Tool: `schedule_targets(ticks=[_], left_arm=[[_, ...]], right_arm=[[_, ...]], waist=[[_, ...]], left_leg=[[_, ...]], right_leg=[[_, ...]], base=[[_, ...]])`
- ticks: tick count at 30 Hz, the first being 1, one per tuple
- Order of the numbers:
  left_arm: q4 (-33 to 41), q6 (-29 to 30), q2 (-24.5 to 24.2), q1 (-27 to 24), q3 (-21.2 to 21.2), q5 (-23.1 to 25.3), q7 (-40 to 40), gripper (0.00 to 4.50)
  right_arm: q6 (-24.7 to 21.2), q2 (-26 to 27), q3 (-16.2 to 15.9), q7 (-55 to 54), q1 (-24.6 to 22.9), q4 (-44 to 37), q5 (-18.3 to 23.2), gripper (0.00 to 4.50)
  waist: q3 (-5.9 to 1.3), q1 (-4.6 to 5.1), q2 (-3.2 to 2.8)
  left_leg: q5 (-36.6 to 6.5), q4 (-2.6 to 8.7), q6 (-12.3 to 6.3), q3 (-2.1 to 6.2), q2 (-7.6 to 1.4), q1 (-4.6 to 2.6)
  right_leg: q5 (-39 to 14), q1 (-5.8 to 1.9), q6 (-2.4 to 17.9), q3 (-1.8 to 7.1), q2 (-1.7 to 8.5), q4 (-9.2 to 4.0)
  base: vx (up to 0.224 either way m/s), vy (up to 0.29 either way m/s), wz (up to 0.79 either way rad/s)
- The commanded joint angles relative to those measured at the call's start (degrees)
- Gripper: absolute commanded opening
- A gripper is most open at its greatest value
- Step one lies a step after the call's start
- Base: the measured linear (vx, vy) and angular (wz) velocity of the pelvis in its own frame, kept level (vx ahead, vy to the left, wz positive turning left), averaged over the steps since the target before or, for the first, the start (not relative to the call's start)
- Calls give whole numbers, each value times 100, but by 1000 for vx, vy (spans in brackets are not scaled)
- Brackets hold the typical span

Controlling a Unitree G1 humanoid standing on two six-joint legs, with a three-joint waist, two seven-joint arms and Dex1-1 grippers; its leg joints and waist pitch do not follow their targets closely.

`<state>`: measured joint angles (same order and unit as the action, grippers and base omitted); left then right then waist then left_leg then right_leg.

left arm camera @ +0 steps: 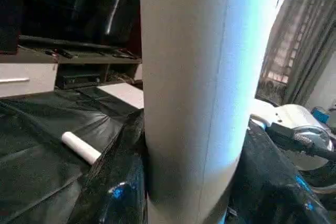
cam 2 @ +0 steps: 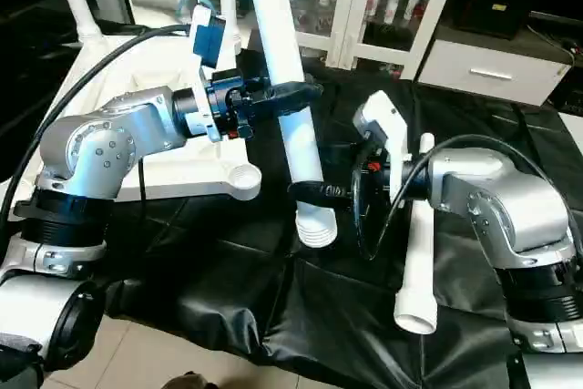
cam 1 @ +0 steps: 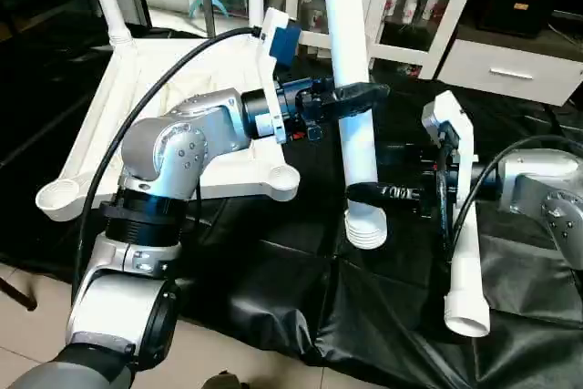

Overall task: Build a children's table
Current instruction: Pick table leg

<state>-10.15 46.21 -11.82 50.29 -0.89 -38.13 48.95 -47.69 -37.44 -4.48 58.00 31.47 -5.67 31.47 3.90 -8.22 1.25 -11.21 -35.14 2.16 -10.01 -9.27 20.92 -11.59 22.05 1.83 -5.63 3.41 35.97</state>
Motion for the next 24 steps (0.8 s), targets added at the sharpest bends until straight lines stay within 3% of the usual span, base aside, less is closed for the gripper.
schedule_targets(ticks=[1, 17, 24], left_arm=[[145, 64, -3, 193, 35, -86, 71, 176], [295, -87, -245, 170, -288, -59, 857, 176], [362, -152, -276, 148, -458, 15, 1073, 176]], right_arm=[[-56, -91, 4, 47, 93, -67, 9, 450], [-107, -199, -110, 450, -148, -271, 219, 450], [-34, -209, -511, 594, -283, -437, 55, 450]], waist=[[-448, 3, 10], [-442, -4, 14], [-437, 4, 18]], left_leg=[[-425, 364, -161, 175, -456, -53], [-444, 367, -186, 170, -459, -51], [-499, 376, -147, 175, -467, -60]], right_leg=[[-596, -342, 1247, 420, 646, -412], [-709, -344, 1214, 422, 658, -424], [-807, -336, 1201, 422, 655, -431]], base=[[0, 0, 0], [0, 0, 0], [0, 0, 0]])
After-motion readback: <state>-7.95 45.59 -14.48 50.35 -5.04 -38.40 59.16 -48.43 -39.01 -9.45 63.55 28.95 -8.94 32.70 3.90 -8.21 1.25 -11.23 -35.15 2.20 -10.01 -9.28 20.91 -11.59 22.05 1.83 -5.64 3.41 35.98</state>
